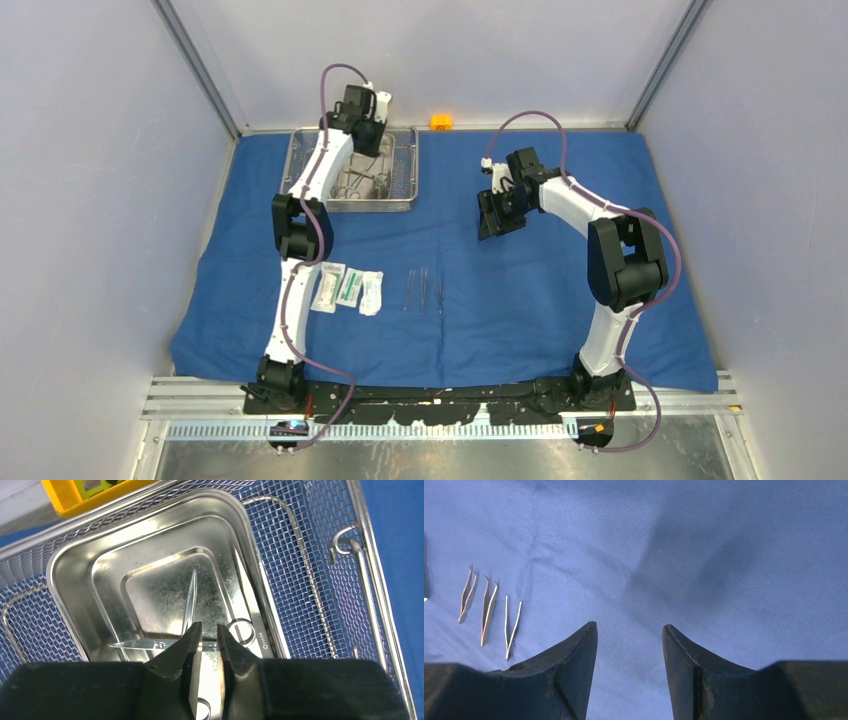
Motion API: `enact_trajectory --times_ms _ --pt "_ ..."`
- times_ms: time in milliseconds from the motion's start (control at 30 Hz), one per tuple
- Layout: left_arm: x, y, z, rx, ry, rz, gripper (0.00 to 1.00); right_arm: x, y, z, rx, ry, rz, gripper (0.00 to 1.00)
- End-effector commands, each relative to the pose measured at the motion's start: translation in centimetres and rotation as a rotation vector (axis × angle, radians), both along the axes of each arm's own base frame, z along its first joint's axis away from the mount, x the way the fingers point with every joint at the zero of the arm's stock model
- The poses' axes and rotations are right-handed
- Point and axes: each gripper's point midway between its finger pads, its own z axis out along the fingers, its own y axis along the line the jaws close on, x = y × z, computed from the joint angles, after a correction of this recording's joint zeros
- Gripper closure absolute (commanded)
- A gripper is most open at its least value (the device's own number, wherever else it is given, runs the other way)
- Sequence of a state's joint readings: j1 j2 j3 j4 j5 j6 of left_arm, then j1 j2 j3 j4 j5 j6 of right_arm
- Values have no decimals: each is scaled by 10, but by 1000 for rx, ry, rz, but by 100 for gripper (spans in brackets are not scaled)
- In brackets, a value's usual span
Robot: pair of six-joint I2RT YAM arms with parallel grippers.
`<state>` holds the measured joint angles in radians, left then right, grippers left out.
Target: Open and lay out the surgical kit
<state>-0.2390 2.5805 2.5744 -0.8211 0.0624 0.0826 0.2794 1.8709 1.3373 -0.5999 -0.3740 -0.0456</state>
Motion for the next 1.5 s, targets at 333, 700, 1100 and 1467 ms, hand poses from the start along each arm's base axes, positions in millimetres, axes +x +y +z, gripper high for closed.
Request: enact_trajectory --times_ms 333,700,1100,1467 --pt "-19 37 7 -47 59 173 52 10 5 17 34 -44 11 44" --pt "-16 55 5 -134 72 258 51 9 6 15 36 -37 14 45" --pt "12 49 -14 -212 77 298 42 9 5 14 30 -33 15 45" --pt "17 55 -28 -249 98 373 41 7 5 12 26 -28 19 45"
